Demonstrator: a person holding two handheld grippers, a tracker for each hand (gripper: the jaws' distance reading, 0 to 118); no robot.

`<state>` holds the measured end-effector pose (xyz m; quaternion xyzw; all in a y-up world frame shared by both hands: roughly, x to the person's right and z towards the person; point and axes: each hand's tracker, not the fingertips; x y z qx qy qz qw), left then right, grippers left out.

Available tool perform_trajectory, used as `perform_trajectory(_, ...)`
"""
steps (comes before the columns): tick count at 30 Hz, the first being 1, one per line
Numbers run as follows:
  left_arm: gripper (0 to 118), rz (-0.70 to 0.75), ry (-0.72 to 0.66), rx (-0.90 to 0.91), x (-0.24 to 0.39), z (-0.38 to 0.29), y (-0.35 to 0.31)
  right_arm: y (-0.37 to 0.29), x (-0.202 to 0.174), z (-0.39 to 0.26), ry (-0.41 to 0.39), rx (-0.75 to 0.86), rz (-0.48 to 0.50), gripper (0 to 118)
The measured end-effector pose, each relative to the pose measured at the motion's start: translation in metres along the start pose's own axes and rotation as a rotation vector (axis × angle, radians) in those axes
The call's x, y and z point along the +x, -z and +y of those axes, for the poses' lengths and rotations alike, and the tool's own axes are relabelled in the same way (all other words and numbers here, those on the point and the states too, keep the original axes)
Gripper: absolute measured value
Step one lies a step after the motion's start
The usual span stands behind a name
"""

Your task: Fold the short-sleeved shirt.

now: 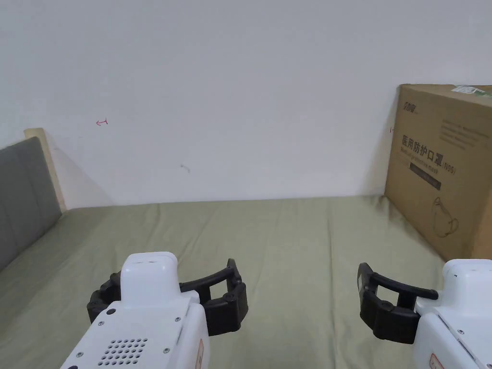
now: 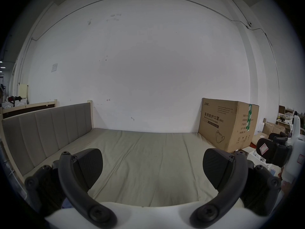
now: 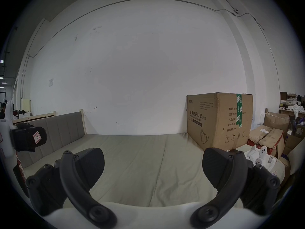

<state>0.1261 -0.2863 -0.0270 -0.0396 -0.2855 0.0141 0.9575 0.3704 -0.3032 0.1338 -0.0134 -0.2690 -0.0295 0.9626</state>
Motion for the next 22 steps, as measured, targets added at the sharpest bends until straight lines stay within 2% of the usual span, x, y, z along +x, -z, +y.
perform_trajectory(10, 118, 0.019, -0.056, -0.016, -0.002, 0.002, 0.0, -0.001, 0.001, 0.0, 0.004, -0.019, 0.001, 117)
perform_trajectory(19, 118, 0.108, -0.046, -0.054, 0.003, -0.004, 0.003, -0.004, -0.002, -0.002, 0.004, -0.028, 0.006, 117)
perform_trajectory(22, 118, 0.058, -0.087, -0.071, -0.001, -0.008, 0.004, -0.008, -0.001, -0.002, 0.014, -0.01, 0.01, 117)
